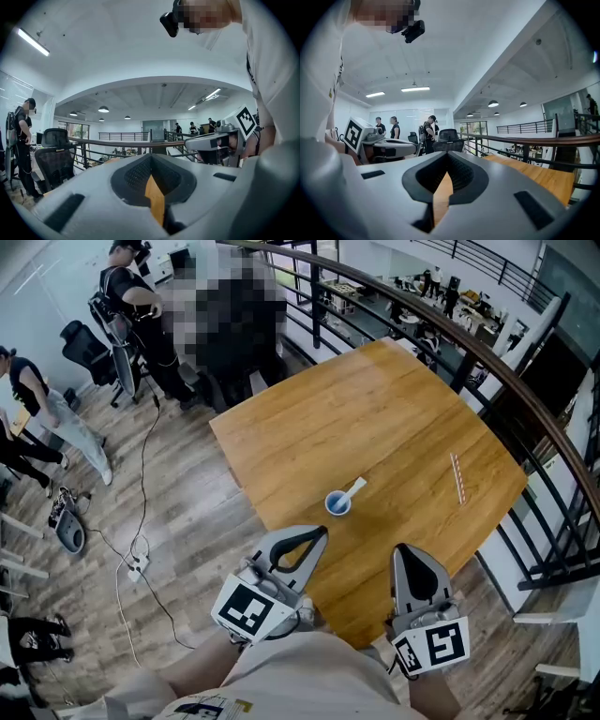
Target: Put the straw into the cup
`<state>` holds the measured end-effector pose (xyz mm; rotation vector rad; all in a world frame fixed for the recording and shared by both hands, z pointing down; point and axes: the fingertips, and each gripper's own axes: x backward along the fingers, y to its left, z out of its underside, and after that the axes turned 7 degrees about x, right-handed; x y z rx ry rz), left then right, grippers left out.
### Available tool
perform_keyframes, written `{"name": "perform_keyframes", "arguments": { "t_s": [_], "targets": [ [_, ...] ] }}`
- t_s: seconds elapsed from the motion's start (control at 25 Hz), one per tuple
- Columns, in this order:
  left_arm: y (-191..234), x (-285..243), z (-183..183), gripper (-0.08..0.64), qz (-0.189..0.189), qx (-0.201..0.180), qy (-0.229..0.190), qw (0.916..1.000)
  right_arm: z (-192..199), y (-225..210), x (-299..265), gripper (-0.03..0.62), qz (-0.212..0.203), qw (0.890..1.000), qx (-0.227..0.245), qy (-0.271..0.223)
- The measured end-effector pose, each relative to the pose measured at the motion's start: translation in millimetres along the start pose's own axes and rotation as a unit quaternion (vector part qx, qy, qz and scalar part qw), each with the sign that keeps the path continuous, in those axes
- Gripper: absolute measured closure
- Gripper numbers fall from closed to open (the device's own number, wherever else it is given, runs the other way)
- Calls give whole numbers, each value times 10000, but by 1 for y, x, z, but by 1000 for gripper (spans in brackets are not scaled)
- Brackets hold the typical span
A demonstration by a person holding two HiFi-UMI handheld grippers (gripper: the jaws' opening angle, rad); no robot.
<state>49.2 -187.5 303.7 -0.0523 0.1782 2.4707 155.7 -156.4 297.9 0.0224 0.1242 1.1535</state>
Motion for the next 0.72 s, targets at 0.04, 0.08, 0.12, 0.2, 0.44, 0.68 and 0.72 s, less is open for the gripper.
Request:
{"name": "perform_keyframes", "arguments": {
  "t_s": [0.04,0.08,0.12,0.2,0.44,0.68,0.72],
  "targets": [
    [1,0,-1,546,-7,6,-14,10000,0,0,-1,571,-19,10000,-15,6],
    [1,1,-3,546,-18,15,-39,10000,0,1,-2,571,-38,10000,-15,11],
    [1,1,-4,546,-29,30,-70,10000,0,1,-2,571,-52,10000,-6,14],
    [0,1,-7,546,-34,38,-120,9999,-1,1,-1,571,-65,10000,1,10],
    [-1,1,-9,546,14,15,-132,9999,-10,7,0,571,-211,9998,-10,-8],
    [5,4,-9,546,22,24,-64,10000,-19,13,-3,571,-247,9997,16,-74],
    [6,5,-9,546,14,22,-58,10000,-19,14,-3,571,-257,9996,15,-80]
  ]
}}
